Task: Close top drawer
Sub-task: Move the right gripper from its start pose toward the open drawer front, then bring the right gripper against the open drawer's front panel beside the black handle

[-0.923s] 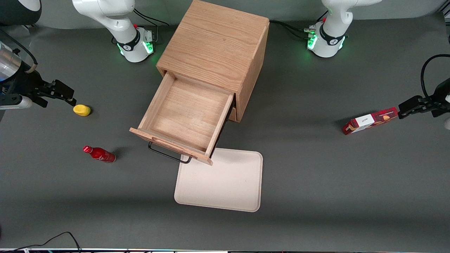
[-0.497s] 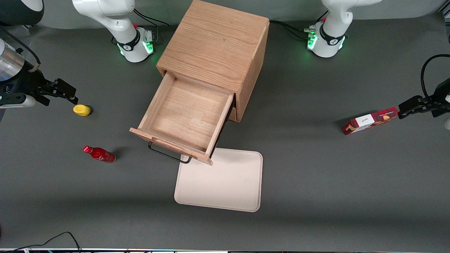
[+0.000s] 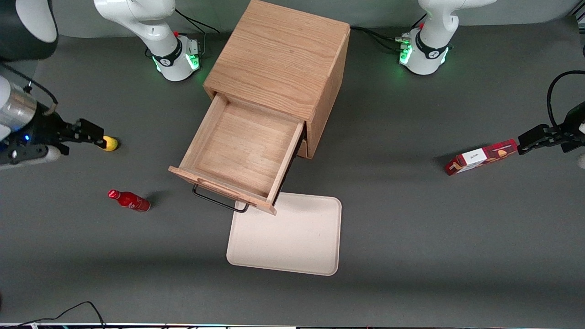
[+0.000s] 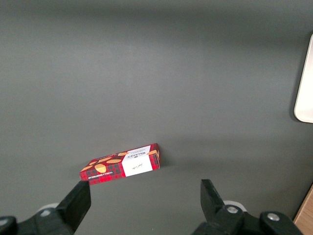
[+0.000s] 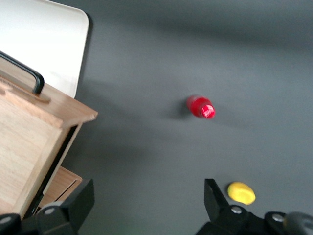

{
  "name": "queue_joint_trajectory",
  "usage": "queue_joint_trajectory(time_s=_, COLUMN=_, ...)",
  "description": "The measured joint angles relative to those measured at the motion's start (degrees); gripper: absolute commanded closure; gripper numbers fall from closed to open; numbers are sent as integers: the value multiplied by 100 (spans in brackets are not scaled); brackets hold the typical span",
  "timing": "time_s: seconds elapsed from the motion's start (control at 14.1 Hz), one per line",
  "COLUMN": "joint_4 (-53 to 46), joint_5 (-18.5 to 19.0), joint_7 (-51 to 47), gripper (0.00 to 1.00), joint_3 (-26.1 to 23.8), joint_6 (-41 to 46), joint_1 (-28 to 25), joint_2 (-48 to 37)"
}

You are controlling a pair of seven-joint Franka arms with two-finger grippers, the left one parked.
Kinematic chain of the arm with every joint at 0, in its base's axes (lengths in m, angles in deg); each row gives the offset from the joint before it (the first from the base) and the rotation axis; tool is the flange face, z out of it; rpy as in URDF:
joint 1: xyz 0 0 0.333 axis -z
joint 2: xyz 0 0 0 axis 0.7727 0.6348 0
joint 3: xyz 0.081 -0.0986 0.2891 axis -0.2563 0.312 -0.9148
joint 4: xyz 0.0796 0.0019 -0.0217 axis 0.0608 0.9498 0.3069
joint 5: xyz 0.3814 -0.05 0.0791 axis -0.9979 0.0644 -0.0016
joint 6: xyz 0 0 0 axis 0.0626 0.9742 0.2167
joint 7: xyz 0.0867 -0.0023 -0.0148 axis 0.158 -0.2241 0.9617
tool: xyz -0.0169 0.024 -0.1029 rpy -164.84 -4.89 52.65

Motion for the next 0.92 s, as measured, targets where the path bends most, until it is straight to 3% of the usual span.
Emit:
queue_joint_trajectory(time_s=0.28, joint_4=-1301, joint_5=-5, joint_7=631, gripper=0, joint_3=-128, joint_6=65, joint_1=-130, joint_2=1257)
queue_joint_trajectory(time_s=0.57, joint_4=-2334, joint_5=-16, joint_7=1138, gripper=0, joint_3=-657, joint_6=74, joint_1=-102, joint_2=2226)
queue_joint_trajectory(time_s=0.92, joint_4=-2846, joint_5=-476, joint_7=2037, gripper=0, joint_3=-1036, joint_6=81, joint_1=-85, joint_2=2911)
